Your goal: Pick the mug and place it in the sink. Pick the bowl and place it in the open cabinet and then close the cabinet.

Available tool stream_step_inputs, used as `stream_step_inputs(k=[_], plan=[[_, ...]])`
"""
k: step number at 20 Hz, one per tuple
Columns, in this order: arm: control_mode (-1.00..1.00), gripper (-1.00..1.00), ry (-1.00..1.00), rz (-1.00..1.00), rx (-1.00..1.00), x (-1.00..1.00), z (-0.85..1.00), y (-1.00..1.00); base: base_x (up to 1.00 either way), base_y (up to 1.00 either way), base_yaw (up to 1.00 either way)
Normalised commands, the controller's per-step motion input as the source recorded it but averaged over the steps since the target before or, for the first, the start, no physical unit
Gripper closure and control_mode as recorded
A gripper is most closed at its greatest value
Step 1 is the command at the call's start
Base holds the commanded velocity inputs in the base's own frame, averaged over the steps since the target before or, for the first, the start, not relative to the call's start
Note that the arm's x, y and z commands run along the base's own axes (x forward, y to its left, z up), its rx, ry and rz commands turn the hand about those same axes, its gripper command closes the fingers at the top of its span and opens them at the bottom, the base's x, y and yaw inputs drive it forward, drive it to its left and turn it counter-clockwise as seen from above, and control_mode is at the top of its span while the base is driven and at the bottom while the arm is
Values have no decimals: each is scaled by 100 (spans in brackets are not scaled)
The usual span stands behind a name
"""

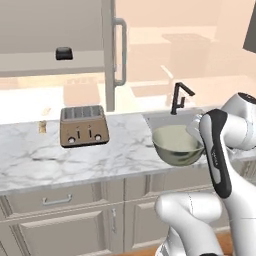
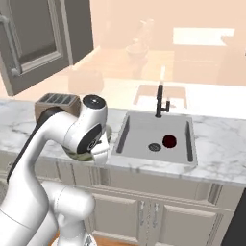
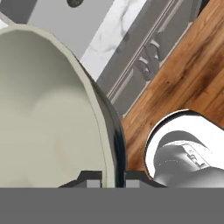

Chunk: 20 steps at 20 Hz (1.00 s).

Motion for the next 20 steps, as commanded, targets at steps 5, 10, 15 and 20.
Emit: stream_step_inputs(k=[5, 10, 15, 20], plan=[[100, 100, 0, 0, 0, 0, 0, 0, -38, 76, 0], [100, 100, 0, 0, 0, 0, 0, 0, -15, 70, 0], [100, 100, 0, 0, 0, 0, 0, 0, 0, 80, 0], [100, 100, 0, 0, 0, 0, 0, 0, 0, 85, 0]])
